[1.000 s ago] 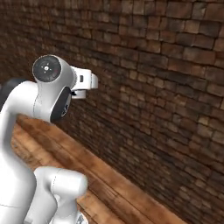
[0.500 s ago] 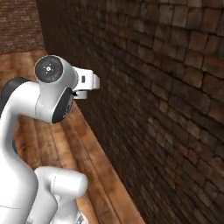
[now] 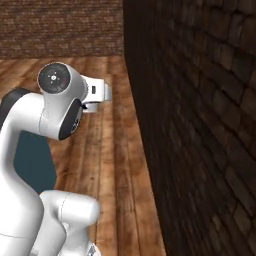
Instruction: There is a tray on the dining counter. Grab the cup, mug, and pitcher and place them on the tray. The pitcher may be placed next to the tray if it cannot fit the tray.
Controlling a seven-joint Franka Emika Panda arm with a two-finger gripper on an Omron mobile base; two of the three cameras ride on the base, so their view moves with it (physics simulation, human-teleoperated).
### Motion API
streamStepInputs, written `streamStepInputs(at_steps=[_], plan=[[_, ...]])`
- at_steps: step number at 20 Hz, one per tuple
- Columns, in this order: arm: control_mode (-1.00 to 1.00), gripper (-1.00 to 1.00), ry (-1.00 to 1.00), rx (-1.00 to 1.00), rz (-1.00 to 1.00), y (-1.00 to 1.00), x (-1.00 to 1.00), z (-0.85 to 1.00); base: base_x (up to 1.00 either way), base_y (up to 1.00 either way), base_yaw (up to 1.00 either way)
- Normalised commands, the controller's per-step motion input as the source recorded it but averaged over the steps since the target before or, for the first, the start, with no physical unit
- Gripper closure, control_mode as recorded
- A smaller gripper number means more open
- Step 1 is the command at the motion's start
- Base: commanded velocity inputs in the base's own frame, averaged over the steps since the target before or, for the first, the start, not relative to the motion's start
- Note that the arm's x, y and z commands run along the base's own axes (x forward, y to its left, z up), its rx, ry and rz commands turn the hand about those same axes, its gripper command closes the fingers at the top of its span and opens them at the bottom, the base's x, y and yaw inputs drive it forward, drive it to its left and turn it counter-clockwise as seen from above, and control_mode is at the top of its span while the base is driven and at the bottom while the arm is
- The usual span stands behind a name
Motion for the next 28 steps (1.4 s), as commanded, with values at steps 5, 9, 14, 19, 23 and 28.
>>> streamStepInputs(at_steps=[5, 9, 14, 19, 23, 28], plan=[[1.00, 1.00, 0.00, 0.00, 0.00, 0.00, 0.00, 0.00, 1.00, -0.36, 0.18], [1.00, 1.00, 0.00, 0.00, 0.00, 0.00, 0.00, 0.00, 1.00, -0.44, 0.09], [1.00, 1.00, 0.00, 0.00, 0.00, 0.00, 0.00, 0.00, 1.00, -0.03, 0.27], [1.00, 1.00, 0.00, 0.00, 0.00, 0.00, 0.00, 0.00, 1.00, 0.00, 0.32], [1.00, 1.00, 0.00, 0.00, 0.00, 0.00, 0.00, 0.00, 1.00, 0.00, 0.22], [1.00, 1.00, 0.00, 0.00, 0.00, 0.00, 0.00, 0.00, 1.00, 0.00, 0.22]])
